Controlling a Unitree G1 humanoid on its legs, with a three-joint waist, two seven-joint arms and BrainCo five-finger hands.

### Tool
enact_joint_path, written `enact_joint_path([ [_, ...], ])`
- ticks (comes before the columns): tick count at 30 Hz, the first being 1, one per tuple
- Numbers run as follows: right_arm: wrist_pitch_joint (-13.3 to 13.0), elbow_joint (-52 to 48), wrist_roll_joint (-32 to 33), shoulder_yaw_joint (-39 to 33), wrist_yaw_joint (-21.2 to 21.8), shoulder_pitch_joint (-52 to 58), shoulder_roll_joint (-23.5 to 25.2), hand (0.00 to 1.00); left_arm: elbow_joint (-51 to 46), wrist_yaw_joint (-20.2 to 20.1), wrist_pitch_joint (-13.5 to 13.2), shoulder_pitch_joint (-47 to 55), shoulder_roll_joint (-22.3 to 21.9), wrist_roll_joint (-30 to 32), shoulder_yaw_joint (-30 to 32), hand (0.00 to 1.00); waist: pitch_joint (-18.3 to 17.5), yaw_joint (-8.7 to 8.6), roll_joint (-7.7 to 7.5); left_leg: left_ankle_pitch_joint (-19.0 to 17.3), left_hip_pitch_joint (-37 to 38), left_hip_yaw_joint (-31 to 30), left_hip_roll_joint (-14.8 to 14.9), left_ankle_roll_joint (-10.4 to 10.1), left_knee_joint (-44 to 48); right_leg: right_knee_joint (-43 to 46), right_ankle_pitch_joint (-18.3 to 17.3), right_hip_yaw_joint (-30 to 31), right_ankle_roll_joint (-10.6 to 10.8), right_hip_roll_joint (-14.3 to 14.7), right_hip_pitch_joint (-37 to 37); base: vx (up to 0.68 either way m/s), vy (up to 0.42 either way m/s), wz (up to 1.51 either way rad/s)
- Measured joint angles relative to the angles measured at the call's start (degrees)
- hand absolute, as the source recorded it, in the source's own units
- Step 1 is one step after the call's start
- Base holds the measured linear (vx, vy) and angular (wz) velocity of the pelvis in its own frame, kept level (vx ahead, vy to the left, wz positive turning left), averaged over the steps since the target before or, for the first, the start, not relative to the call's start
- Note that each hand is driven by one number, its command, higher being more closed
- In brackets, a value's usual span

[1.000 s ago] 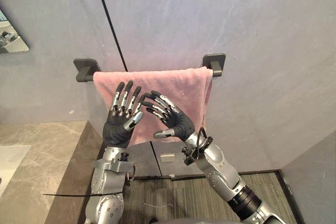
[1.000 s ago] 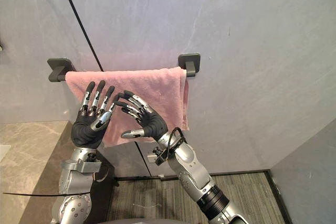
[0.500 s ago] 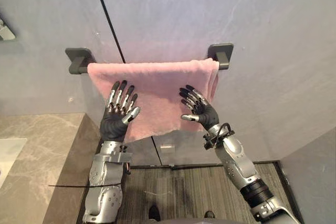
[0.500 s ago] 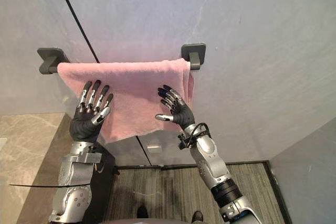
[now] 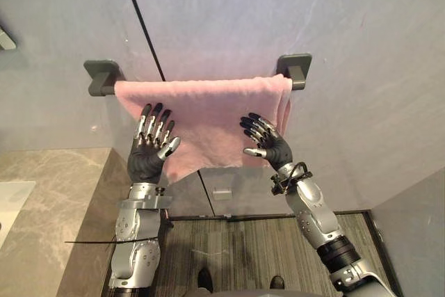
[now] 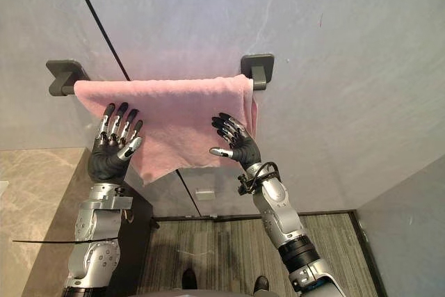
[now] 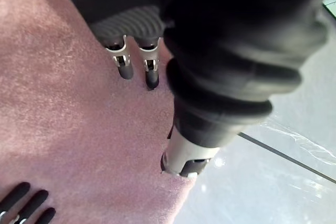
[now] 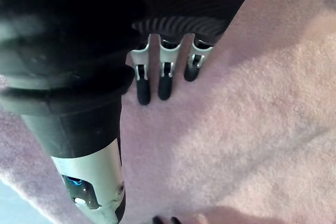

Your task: Organize washtable

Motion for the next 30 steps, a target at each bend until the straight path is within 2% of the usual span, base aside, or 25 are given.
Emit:
enact_joint_path([
  [2,0.4,0.0,-0.1,0.0,0.1,1.1,0.6,0.0,1.6,0.1,0.0,0.6,-1.0,1.1,0.0,0.0,0.0,0.05,-0.09,0.0,0.1,0.0,0.0,0.0,0.0,0.0,-0.1,0.0,-0.1,-0.2,0.1,0.0,0.0,0.0],
  [7,1.2,1.2,-4.1,-0.8,1.5,11.7,1.6,0.0,11.8,0.0,0.7,6.4,-3.8,5.1,0.9,0.0,-0.1,0.08,-0.32,0.1,0.1,0.0,0.0,0.1,0.0,0.0,0.3,0.2,-0.1,-0.1,0.1,0.04,-0.006,-0.01],
  [8,1.5,3.5,-5.8,-1.6,2.3,14.2,1.3,0.0,15.4,0.0,1.4,8.4,-5.2,5.7,1.9,0.0,-0.1,0.04,-0.48,0.0,0.3,0.0,0.4,0.1,0.0,-0.1,0.3,0.5,-0.1,0.1,0.5,0.08,-0.029,0.01],
  [13,2.1,15.4,-11.3,-4.4,2.4,18.2,1.6,0.0,33.5,0.0,3.3,10.6,-5.9,8.0,4.6,0.0,1.0,0.29,-1.9,0.1,1.2,0.0,1.0,-0.1,0.5,-1.0,0.4,0.1,-0.4,1.1,2.1,0.03,-0.018,0.04],
  [15,2.4,19.8,-15.6,-7.6,1.9,19.3,2.1,0.0,42.0,0.6,3.9,8.9,-6.7,12.1,6.9,0.0,2.2,0.26,-2.85,0.0,-0.7,-0.9,1.7,-0.3,2.8,-0.6,0.2,-0.9,-0.9,0.8,1.7,-0.07,-0.012,0.28],
  [17,3.0,24.6,-16.4,-10.6,-0.2,20.5,2.2,0.0,48.4,2.9,4.2,7.8,-7.3,17.0,7.9,0.0,2.7,0.42,-2.88,-0.1,-3.5,-1.6,2.4,-0.4,5.8,2.4,-0.7,-2.2,-1.7,1.1,-0.4,-0.12,-0.015,0.34],
  [18,3.1,27.6,-18.0,-13.3,-1.9,21.7,2.4,0.0,52.0,4.3,4.3,7.5,-7.4,20.6,8.0,0.0,2.8,0.07,-3.0,0.9,-3.6,-3.0,2.2,-1.8,4.9,3.8,-1.1,-3.3,-2.8,0.2,-1.9,-0.12,0.004,0.21],
  [19,3.0,29.7,-19.5,-15.7,-2.9,22.5,3.6,0.0,53.8,5.1,4.9,6.1,-7.7,23.3,8.9,0.0,3.7,0.18,-3.52,-5.9,-6.0,-0.6,3.2,2.1,16.1,4.9,-1.2,-4.2,-3.1,-1.1,-2.4,-0.12,0.014,0.14],
  [20,3.2,30.9,-20.3,-17.0,-3.5,23.3,4.1,0.0,54.1,5.4,5.3,6.5,-8.0,24.3,9.4,0.0,3.9,0.13,-3.78,-10.1,-7.1,1.2,4.4,3.6,25.4,5.5,-1.3,-3.9,-3.1,-1.6,-2.1,-0.09,0.023,-0.09],
  [21,3.3,31.9,-21.5,-19.1,-4.5,26.3,4.0,0.0,54.5,5.5,5.2,7.0,-9.0,25.9,11.3,0.0,4.1,0.05,-3.0,-13.4,-6.6,2.5,7.1,1.4,38.7,6.2,-1.2,-3.3,-3.1,-1.6,-0.7,-0.15,0.124,-0.29],
  [22,3.6,32.4,-21.7,-22.6,-5.3,30.3,3.9,0.0,55.6,6.0,5.2,7.5,-10.4,27.3,12.6,0.0,3.5,-0.08,-0.92,-14.4,-3.7,2.2,9.3,-0.6,47.5,6.4,-1.0,-2.5,-2.7,-1.2,0.1,-0.12,0.115,-0.32],
  [23,3.6,32.0,-22.1,-23.8,-5.5,31.0,3.7,0.0,55.9,6.5,5.2,7.5,-11.1,27.8,12.9,0.0,3.1,-0.58,0.13,-14.5,-2.5,1.8,10.0,-1.3,48.9,6.5,-0.7,-2.0,-2.4,-0.9,0.0,-0.12,0.222,-0.3],
  [24,4.1,32.0,-22.0,-25.8,-6.2,31.6,3.6,0.0,56.9,6.7,5.2,7.4,-11.1,28.3,12.5,0.0,3.0,-1.8,1.62,-15.5,0.0,1.7,10.3,-3.9,47.2,6.7,0.3,-1.4,-1.7,-0.4,0.0,-0.1,0.207,-0.14],
  [25,5.1,32.5,-21.9,-27.2,-6.8,31.5,4.3,0.0,57.4,7.4,5.3,6.4,-11.6,28.6,12.7,0.0,2.9,-3.15,1.87,-17.6,1.3,2.7,8.6,-6.0,42.2,5.6,2.1,-0.8,-1.5,-0.6,-1.0,-0.15,0.227,-0.08],
  [26,5.4,32.5,-21.8,-27.5,-6.8,31.4,4.9,0.0,57.4,7.8,5.3,5.9,-11.4,29.0,12.7,0.0,2.8,-3.35,1.49,-18.3,2.1,3.2,7.6,-6.0,39.7,5.2,2.6,-0.6,-1.9,-1.0,-1.6,-0.21,0.175,-0.13],
  [27,5.5,32.3,-21.7,-27.6,-6.8,31.8,6.1,0.0,57.2,8.0,5.2,4.8,-11.3,30.2,12.6,0.0,2.6,-3.3,-0.5,-20.8,4.5,3.8,6.0,-5.0,35.1,5.2,3.7,0.0,-2.1,-1.9,-3.6,-0.3,0.175,-0.19],
  [28,5.5,31.8,-21.8,-27.6,-6.8,31.8,6.1,0.0,57.3,8.0,5.3,3.9,-11.0,30.5,12.1,0.0,2.9,-3.21,-0.1,-23.1,4.6,3.9,6.3,-4.2,33.2,6.1,4.2,0.0,-2.2,-1.6,-4.7,-0.33,0.2,-0.21],
  [29,5.5,31.3,-21.8,-27.7,-6.8,31.2,6.0,0.0,57.5,8.4,5.5,2.9,-11.0,30.9,10.5,0.0,3.5,-3.34,-0.06,-26.3,4.6,5.0,6.2,-2.4,30.2,8.2,4.4,0.2,-2.0,-1.4,-7.3,-0.36,0.224,-0.1],
  [30,5.8,31.8,-21.7,-27.7,-7.0,30.8,6.8,0.0,57.8,8.7,5.5,1.3,-10.4,31.8,9.2,0.0,4.8,-3.27,-1.47,-27.4,4.6,5.7,4.9,-1.0,28.8,9.8,4.3,0.8,-1.3,-2.3,-9.0,-0.38,0.129,-0.13],
])
